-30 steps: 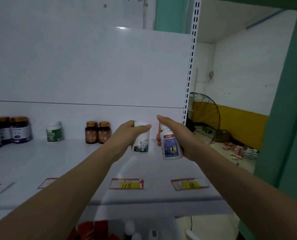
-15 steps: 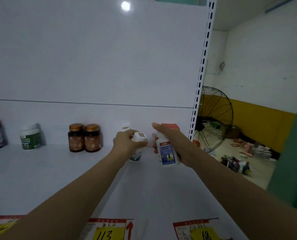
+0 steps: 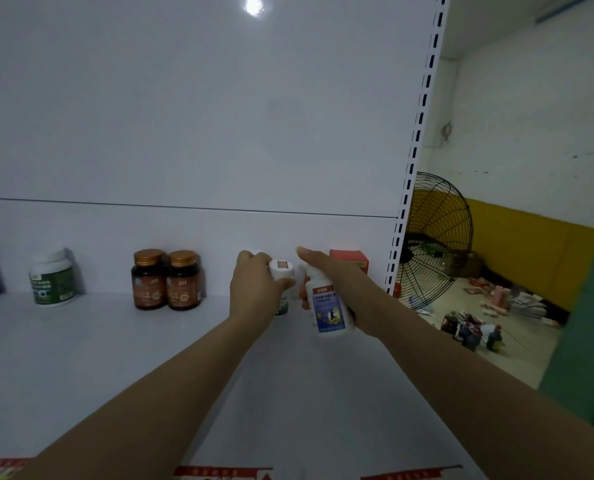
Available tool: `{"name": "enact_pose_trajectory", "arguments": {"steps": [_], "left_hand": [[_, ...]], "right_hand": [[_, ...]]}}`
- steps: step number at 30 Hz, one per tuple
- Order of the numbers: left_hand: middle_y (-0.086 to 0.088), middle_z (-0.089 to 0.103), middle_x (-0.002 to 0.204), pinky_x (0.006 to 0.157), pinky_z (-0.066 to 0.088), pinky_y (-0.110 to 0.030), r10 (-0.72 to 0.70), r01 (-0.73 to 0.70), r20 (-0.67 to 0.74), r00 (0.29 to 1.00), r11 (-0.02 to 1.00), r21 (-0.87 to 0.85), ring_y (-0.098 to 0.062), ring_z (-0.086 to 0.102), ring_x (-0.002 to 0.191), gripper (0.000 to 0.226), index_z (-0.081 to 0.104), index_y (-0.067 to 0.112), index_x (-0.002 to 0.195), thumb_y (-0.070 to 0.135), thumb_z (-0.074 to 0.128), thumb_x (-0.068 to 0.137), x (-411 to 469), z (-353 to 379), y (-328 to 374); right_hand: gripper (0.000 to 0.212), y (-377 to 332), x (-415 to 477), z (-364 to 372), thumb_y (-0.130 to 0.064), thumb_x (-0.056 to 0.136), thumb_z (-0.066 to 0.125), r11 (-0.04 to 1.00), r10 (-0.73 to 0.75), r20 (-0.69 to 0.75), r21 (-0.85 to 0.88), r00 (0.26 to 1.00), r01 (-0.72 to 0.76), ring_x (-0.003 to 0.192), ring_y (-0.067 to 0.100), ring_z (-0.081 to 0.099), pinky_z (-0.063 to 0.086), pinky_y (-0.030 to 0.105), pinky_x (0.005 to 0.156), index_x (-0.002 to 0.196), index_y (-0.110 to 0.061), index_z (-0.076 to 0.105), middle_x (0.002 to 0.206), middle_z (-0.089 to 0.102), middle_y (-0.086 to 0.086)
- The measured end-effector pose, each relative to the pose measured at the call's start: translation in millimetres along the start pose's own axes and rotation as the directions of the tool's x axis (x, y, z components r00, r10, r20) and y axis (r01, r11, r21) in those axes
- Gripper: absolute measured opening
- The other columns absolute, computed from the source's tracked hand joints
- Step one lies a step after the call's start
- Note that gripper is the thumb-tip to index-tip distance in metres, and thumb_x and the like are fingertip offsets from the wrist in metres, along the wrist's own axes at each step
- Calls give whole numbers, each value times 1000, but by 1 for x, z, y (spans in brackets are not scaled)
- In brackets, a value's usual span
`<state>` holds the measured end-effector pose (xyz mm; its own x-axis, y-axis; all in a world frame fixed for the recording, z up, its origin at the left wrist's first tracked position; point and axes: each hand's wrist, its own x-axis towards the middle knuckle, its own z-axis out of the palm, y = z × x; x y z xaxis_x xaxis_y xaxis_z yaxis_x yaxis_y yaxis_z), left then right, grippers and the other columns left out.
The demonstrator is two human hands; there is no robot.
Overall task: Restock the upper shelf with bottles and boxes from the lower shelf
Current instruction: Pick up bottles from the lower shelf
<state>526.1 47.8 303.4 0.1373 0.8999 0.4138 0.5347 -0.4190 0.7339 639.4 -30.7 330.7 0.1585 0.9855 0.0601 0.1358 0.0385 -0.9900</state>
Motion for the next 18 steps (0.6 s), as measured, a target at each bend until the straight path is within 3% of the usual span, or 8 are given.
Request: {"name": "enact_pose_trajectory", "arguments": {"steps": [5,12,18], "left_hand": [[-13,65,101,64,43,-27,-42,35,54,998,991,125,-25,64,88,39,66,4,103,31,76,76,17,2,8],[-17,67,92,64,50,-33,-74,66,38,997,981,181,-31,65,84,25,66,0,90,22,73,79,24,6,12],[-16,67,99,68,50,-34,-51,34,54,997,960,276,-31,65,89,24,65,2,100,17,70,82,26,6,14]], "right_hand": [[32,2,7,-2,-50,84,60,1000,13,-3,14,1000,-13,55,16,64,56,27,64,77,-18,62,60,68,0],[36,10,12,-2,-50,85,58,1000,21,-11,3,1000,-21,54,16,64,56,25,63,75,-16,63,63,67,2],[35,13,14,-4,-48,85,60,999,41,-14,26,999,-40,53,16,64,56,23,59,74,-14,63,62,67,2]]}}
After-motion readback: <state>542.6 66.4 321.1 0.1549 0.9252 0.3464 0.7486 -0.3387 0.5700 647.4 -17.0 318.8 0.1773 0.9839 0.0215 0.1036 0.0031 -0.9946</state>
